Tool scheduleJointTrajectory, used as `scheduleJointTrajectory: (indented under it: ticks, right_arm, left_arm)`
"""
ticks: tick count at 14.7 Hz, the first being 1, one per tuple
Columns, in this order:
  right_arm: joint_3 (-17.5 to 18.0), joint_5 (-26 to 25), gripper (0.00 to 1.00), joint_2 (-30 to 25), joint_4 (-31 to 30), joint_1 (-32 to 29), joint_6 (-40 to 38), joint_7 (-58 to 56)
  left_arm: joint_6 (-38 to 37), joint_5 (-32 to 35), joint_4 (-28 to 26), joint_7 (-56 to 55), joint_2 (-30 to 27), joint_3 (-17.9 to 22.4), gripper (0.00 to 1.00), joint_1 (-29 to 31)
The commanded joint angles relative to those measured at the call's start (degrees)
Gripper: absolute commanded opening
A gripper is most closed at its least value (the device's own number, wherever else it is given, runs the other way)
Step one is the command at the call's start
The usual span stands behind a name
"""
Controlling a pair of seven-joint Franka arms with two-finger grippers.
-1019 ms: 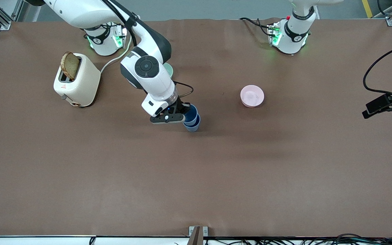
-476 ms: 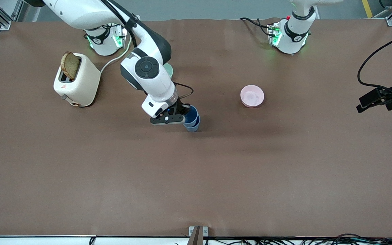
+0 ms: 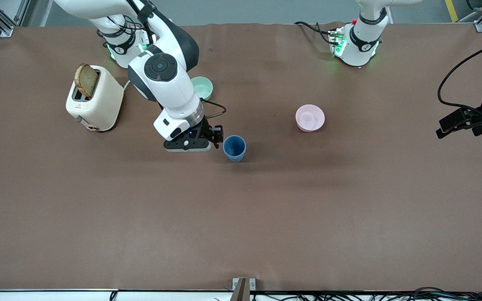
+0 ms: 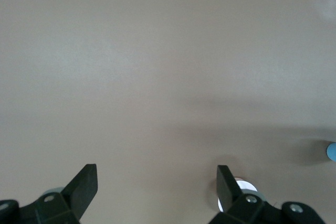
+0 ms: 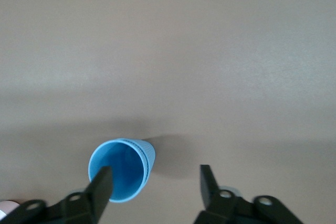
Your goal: Stack blue cups with both arms
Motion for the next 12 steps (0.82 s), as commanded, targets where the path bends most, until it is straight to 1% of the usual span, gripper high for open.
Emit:
scheduleJointTrajectory:
  ticks: [1, 3, 5, 7, 8, 11, 12]
  right_arm:
    - [0.4, -0.7, 1.0, -6.7, -1.4, -3.6, -2.7, 0.4]
    - [-0.7, -0.6, 1.0, -9.8, -0.8, -6.2, -3.5, -2.6]
    - [-5.4, -0.5, 1.0, -11.7, 2.3, -6.0, -7.8, -7.0]
    - [-8.7, -0.2, 1.0, -11.5, 8.0, -6.2, -13.6, -11.5]
    - [-10.8, 1.3, 1.0, -11.4, 10.5, -6.3, -15.2, -13.6]
    - [-19.2, 12.3, 1.0, -11.4, 15.8, -6.1, -19.3, -15.7]
    - [-21.9, 14.7, 1.0, -11.4, 18.0, -6.1, -22.0, -15.8]
  left_arm:
    - [-0.6, 1.3, -0.8, 0.5, -1.4, -0.6, 1.0, 0.3]
    - [-0.7, 1.3, -0.5, 0.7, -1.4, -0.6, 1.0, 0.4]
    - [-0.7, 1.1, 0.5, 0.7, -0.9, -0.6, 1.0, 0.3]
    - [-0.7, 0.7, 0.5, 0.4, -0.9, -0.6, 1.0, 0.3]
    - [-0.7, 0.6, 0.5, 0.3, -1.2, -0.6, 1.0, 0.4]
    - [-1.0, 0.7, 0.6, 0.1, -1.5, -0.6, 1.0, 0.6]
    - [-1.9, 0.7, 0.6, 0.0, -1.7, -0.6, 1.0, 0.7]
